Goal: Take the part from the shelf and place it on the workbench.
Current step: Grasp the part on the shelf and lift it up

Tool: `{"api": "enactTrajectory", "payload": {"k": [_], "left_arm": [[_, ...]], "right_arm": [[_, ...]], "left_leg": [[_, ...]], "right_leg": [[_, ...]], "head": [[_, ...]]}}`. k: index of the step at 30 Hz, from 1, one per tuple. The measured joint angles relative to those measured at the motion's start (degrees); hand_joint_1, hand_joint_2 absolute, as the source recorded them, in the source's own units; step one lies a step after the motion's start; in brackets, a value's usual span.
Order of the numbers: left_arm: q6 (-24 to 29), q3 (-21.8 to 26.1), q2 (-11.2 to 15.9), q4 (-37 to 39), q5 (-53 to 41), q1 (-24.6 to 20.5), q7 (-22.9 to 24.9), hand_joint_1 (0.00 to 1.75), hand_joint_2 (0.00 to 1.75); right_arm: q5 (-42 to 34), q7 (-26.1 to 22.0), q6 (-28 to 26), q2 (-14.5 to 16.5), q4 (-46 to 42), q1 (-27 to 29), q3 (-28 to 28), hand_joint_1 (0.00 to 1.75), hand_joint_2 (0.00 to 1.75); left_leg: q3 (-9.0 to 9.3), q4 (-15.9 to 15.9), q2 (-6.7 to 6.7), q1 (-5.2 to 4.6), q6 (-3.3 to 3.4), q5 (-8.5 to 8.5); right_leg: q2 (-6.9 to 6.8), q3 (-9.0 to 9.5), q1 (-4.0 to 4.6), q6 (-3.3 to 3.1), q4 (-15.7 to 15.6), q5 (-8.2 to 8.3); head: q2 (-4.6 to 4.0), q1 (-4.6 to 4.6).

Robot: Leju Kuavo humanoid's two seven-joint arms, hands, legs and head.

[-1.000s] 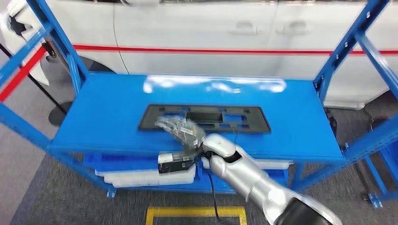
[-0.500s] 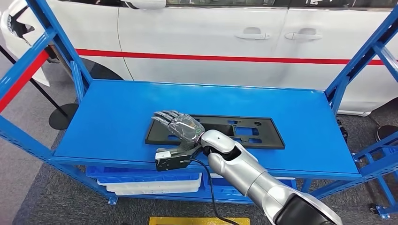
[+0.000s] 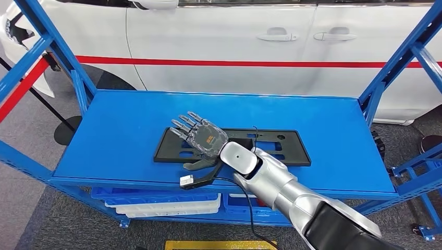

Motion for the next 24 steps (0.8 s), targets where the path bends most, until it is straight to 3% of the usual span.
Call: {"api": "enactTrajectory", "payload": {"k": [2, 6, 14, 24], "left_arm": [[0.04, -0.01, 0.01, 0.0, -0.05, 0.0, -0.02, 0.0, 0.0], [0.06, -0.07, 0.05, 0.0, -0.39, 0.0, -0.03, 0.0, 0.0], [0.05, -0.07, 0.27, 0.0, -0.48, 0.04, -0.05, 0.0, 0.0], [0.19, -0.07, 0.33, 0.0, -0.46, 0.05, -0.29, 0.0, 0.0]], "right_arm": [[1.53, 0.56, -0.96, 0.0, 1.12, -0.48, 0.41, 0.0, 0.0], [2.13, 0.4, -1.3, -0.09, 2.68, -0.81, 0.86, 0.0, 1.75], [0.89, -2.55, -1.95, -1.39, 4.34, -0.54, 0.86, 0.0, 1.75], [0.45, -2.14, -1.14, -1.7, 5.45, -0.21, 0.86, 0.0, 1.75]], "left_leg": [[0.0, 0.0, 0.0, 0.0, -0.03, -0.02], [0.0, 0.0, 0.0, 0.02, -0.06, -0.06], [-0.01, 0.01, 0.0, 0.01, -0.02, -0.11], [-0.01, 0.04, 0.0, 0.0, -0.02, -0.11]], "right_leg": [[0.0, 0.0, 0.0, -0.05, 0.01, -0.04], [0.0, -0.02, -0.03, -0.1, 0.01, -0.09], [0.0, -0.01, -0.1, -0.08, 0.0, -0.1], [0.0, -0.01, -0.11, -0.08, 0.0, -0.09]], "head": [[0.0, 0.0], [0.0, 0.0], [0.0, 0.0], [0.0, 0.0]]}}
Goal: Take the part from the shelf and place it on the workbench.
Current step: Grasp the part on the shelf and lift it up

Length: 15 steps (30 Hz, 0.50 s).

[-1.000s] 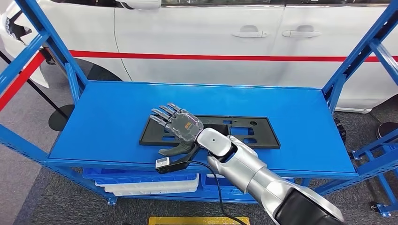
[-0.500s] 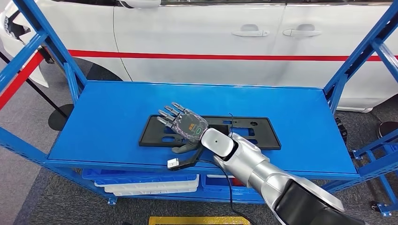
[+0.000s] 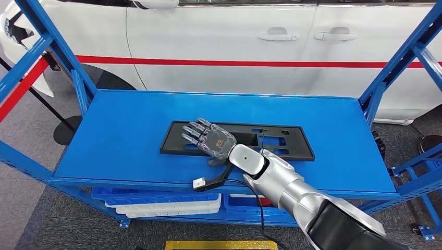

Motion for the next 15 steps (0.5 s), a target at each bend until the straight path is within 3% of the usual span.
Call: {"api": "enactTrajectory", "payload": {"k": [3, 7, 15], "left_arm": [[0.06, 0.0, 0.01, 0.0, 0.0, 0.01, -0.05, 0.0, 0.0], [0.06, 0.0, 0.02, 0.0, -0.01, 0.01, -0.19, 0.0, 0.0], [0.06, 0.0, 0.03, 0.0, 0.0, 0.01, -0.33, 0.0, 0.0]], "right_arm": [[1.02, 0.96, -0.05, -0.18, 0.03, 0.14, 0.0, 0.0, 1.75], [3.14, 2.97, -1.13, -0.45, 0.45, 0.35, 0.05, 1.75, 1.75], [6.45, 7.66, -3.25, -0.46, 1.56, 0.95, 0.57, 1.75, 1.75]], "left_leg": [[0.0, 0.0, 0.0, 0.0, 0.0, 0.0], [0.0, -0.01, 0.0, 0.0, 0.0, 0.0], [0.0, 0.0, 0.0, 0.0, 0.0, 0.0]], "right_leg": [[0.0, 0.0, 0.0, 0.0, 0.0, 0.0], [0.0, 0.0, 0.01, 0.0, 0.0, 0.0], [0.0, 0.0, 0.0, 0.0, 0.0, 0.0]], "head": [[0.0, 0.0], [0.0, 0.0], [0.0, 0.0]]}}
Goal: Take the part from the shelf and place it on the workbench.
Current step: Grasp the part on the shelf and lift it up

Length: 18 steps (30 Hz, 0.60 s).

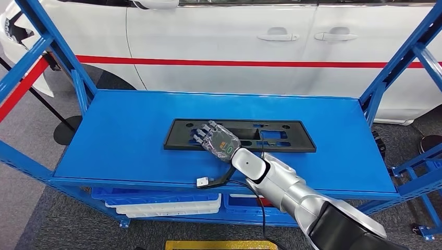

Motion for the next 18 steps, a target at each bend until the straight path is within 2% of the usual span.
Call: {"api": "enactTrajectory", "payload": {"k": [9, 13, 18], "left_arm": [[0.49, 0.0, 0.06, 0.0, 0.69, 0.0, -2.07, 0.0, 0.0], [0.92, 0.0, 0.05, 0.0, 0.72, 0.0, -2.91, 0.0, 1.75], [1.59, 0.0, 0.06, 0.0, 0.74, 0.0, -4.61, 0.0, 1.75]], "right_arm": [[0.12, 2.5, -1.69, -0.04, -0.15, 1.26, -0.25, 1.75, 1.75], [0.11, 2.87, -2.26, -0.14, -0.56, 2.21, -1.15, 1.75, 1.75], [0.14, 3.01, -2.68, -0.24, -1.65, 3.72, -2.98, 1.75, 1.75]], "left_leg": [[0.01, 0.0, 0.01, 0.0, 0.0, -0.01], [0.01, 0.0, 0.01, 0.0, 0.0, -0.01], [0.01, 0.0, 0.01, 0.0, 0.0, -0.01]], "right_leg": [[0.02, 0.0, 0.0, 0.03, 0.0, -0.02], [0.02, 0.01, 0.0, 0.03, 0.0, -0.02], [0.02, 0.01, 0.0, 0.03, 0.0, -0.02]], "head": [[0.0, 0.0], [0.0, 0.0], [0.0, 0.0]]}}
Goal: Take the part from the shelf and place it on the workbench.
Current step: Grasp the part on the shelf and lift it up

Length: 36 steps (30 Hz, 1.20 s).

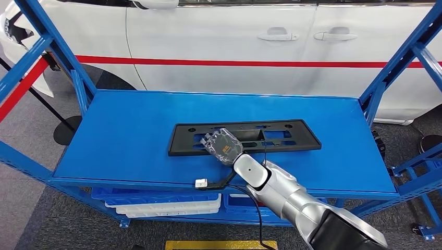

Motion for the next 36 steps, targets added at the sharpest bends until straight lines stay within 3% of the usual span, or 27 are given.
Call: {"api": "enactTrajectory", "payload": {"k": [11, 20, 28, 36], "left_arm": [[-0.55, -0.05, 0.03, -0.04, 1.5, -0.17, -7.66, 0.0, 1.75], [-2.84, -0.06, 0.06, -0.04, 1.91, -0.73, -6.95, 0.0, 1.75], [-4.06, -0.11, -0.02, -0.04, 2.32, -1.0, -6.85, 0.0, 1.75], [-3.78, -0.63, -0.19, -0.04, 2.9, -1.03, -6.46, 0.0, 1.75]], "right_arm": [[1.62, 0.28, -0.16, -0.47, -5.04, 4.3, -2.84, 1.75, 1.75], [3.47, 1.69, -1.38, -0.68, -8.62, 7.05, -4.12, 1.75, 1.75], [2.99, -0.31, -2.48, -1.21, -12.31, 9.16, -5.54, 1.75, 1.75], [-7.74, -5.18, 1.4, -2.0, -17.61, 11.19, -7.38, 1.75, 1.75]], "left_leg": [[0.0, 0.0, 0.0, 0.0, -0.02, -0.02], [-0.01, 0.0, 0.0, 0.0, -0.02, -0.02], [-0.01, 0.0, 0.0, 0.0, -0.03, -0.04], [-0.01, 0.0, 0.0, 0.0, -0.03, -0.05]], "right_leg": [[0.0, -0.01, 0.0, 0.0, 0.0, 0.0], [0.0, -0.01, 0.0, 0.0, 0.0, 0.0], [0.01, -0.02, 0.0, 0.0, 0.0, -0.01], [0.01, -0.02, 0.0, 0.01, 0.0, -0.01]], "head": [[0.0, 0.0], [0.0, 0.0], [0.0, 0.0], [0.0, 0.0]]}}
